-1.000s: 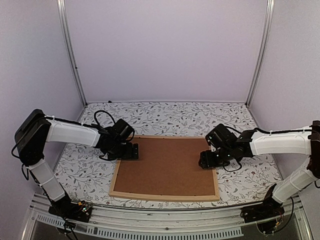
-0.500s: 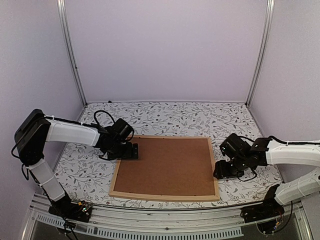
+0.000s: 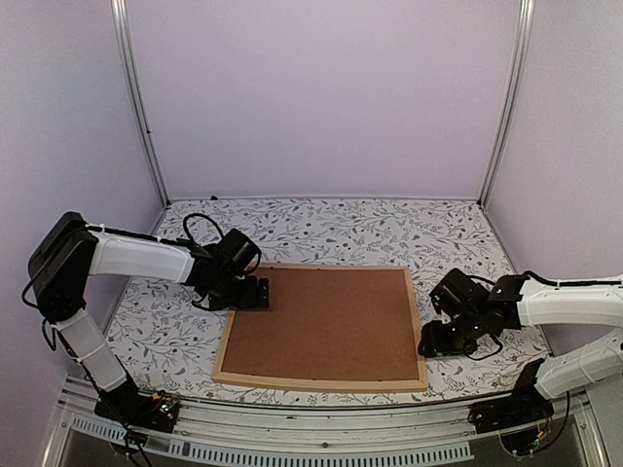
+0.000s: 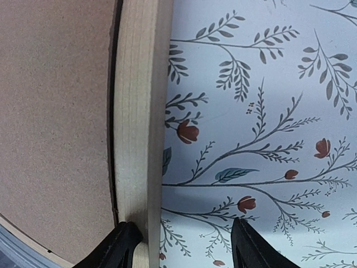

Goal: Put the photo into the frame

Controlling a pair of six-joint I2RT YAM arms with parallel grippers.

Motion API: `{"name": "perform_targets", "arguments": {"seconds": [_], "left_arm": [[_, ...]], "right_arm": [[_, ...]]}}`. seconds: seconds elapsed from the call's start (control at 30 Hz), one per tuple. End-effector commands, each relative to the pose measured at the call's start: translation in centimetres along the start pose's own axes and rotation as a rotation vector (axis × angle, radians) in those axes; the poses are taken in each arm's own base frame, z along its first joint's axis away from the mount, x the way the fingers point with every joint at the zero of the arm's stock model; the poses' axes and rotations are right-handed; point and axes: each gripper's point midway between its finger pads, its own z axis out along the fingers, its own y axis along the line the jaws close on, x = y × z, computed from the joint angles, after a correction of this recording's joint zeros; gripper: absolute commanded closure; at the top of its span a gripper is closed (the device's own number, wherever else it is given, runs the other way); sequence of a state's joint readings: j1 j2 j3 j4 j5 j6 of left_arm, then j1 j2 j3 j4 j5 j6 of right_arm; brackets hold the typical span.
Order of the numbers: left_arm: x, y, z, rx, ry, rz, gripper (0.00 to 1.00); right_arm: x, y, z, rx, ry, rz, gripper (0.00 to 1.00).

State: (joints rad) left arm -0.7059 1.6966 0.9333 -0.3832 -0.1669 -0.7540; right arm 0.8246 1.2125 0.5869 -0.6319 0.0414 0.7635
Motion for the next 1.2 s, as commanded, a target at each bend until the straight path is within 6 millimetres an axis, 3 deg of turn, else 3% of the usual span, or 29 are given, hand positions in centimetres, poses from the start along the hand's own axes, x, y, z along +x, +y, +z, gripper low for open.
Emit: {"name": "perform_targets", "arguments": {"seconds": [0.0, 0.47, 0.77, 1.17], "left_arm": [[-0.8, -0.8, -0.4, 0.036, -0.017, -0.002, 0.00], [2.7, -1.4, 1.3, 0.137, 0.066, -0.019, 0.00], [2.5, -1.6, 0.9, 0.147, 0.055, 0.001, 0.00], [5.5, -6.6, 0.9, 0.302, 0.126, 0.011, 0.02]], "right_arm": [[0.2, 0.5, 0.7, -0.015, 0.011, 0.001, 0.38], [2.4, 2.5, 3.4, -0.002, 0.081, -0.012, 0.39], [2.2, 2.2, 4.5, 0.058, 0.093, -0.021, 0.39], [1.7, 6.3, 5.9, 0.022, 0.110, -0.082, 0.39]]}}
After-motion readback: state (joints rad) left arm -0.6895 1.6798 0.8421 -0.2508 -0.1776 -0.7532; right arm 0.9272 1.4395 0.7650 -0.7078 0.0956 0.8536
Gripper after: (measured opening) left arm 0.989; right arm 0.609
